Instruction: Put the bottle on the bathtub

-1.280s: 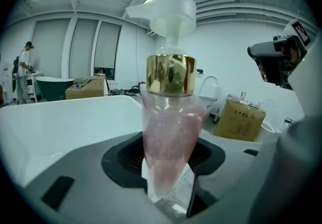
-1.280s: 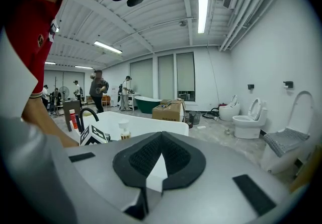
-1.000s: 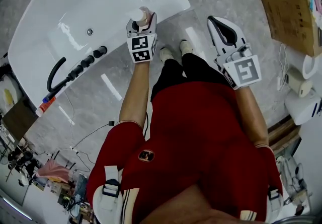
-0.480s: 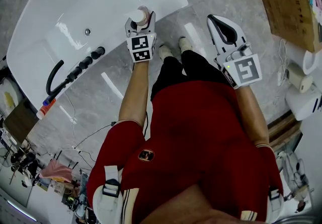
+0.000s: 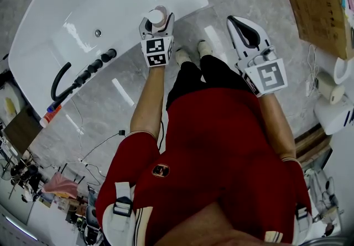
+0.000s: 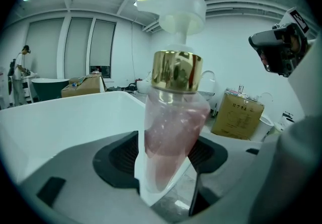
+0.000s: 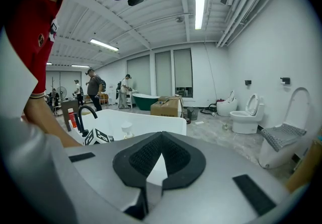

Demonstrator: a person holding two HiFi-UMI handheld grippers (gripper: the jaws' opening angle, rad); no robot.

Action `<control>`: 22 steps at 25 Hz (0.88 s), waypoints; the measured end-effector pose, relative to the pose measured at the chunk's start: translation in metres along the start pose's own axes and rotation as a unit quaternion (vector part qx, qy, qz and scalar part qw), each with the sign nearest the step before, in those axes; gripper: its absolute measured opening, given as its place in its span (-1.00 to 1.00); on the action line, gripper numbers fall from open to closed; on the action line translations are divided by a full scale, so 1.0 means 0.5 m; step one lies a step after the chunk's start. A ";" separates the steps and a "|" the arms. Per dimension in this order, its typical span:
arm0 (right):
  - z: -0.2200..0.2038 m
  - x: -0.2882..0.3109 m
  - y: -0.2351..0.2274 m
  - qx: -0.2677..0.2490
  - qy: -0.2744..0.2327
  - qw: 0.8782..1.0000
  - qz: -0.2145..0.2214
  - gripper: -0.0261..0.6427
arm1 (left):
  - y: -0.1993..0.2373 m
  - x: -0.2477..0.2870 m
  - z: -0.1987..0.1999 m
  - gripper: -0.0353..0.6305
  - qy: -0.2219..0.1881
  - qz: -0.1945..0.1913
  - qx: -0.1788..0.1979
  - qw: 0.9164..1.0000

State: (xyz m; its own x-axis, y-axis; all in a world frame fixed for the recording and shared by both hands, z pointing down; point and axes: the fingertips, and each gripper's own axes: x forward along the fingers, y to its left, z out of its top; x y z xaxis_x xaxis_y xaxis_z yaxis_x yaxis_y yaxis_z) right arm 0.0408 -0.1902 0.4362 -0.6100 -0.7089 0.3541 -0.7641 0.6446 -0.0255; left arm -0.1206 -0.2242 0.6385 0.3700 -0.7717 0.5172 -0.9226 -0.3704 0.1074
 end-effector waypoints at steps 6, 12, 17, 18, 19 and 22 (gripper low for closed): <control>0.000 -0.005 0.011 0.001 -0.005 1.000 0.007 -0.93 | 0.006 -0.030 -0.001 -0.06 -0.002 0.010 -0.002 1.000; 0.003 -0.014 0.019 0.005 -0.014 1.000 0.017 -0.93 | 0.001 -0.078 0.027 -0.06 -0.017 0.022 0.001 1.000; 0.015 -0.020 0.027 0.004 -0.030 0.999 0.030 -0.93 | -0.020 -0.131 0.055 -0.06 -0.032 0.028 0.009 0.999; 0.019 -0.021 0.029 0.003 -0.033 0.999 0.034 -0.93 | -0.024 -0.143 0.065 -0.06 -0.037 0.031 0.009 0.999; 0.023 -0.022 0.030 0.002 -0.036 0.999 0.038 -0.93 | -0.029 -0.156 0.077 -0.06 -0.044 0.033 0.008 0.998; 0.031 -0.025 0.038 0.001 -0.045 0.998 0.050 -0.93 | -0.051 -0.192 0.111 -0.06 -0.059 0.035 0.009 0.998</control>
State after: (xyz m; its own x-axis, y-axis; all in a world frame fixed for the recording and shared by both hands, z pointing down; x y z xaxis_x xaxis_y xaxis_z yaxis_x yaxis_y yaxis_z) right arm 0.0304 -0.1736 0.4167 -0.6997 -0.6639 0.2640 -0.6988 0.7129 -0.0590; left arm -0.1264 -0.1693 0.5389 0.3163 -0.8512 0.4187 -0.9449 -0.3219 0.0594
